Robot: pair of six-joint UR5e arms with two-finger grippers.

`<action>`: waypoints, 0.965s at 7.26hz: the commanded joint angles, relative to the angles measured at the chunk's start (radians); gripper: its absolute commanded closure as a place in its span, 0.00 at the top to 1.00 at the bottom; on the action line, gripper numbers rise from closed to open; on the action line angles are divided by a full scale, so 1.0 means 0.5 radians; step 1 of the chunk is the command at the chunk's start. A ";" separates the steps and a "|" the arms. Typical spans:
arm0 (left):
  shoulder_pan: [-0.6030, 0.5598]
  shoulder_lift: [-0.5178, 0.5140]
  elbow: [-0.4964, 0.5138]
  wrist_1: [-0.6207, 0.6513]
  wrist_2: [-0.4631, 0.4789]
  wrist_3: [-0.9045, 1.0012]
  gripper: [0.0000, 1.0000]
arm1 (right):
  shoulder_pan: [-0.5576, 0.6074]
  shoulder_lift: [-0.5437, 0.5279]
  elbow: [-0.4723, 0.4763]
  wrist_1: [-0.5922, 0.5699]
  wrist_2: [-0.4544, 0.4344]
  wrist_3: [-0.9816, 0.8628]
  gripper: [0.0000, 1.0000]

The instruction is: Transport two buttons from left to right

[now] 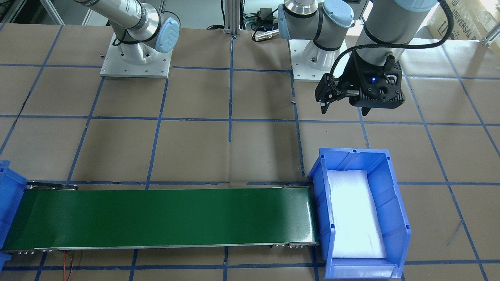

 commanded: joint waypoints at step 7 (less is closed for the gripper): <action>0.000 0.000 -0.003 -0.002 0.000 -0.003 1.00 | 1.122 -0.691 0.198 0.537 -0.243 1.257 0.99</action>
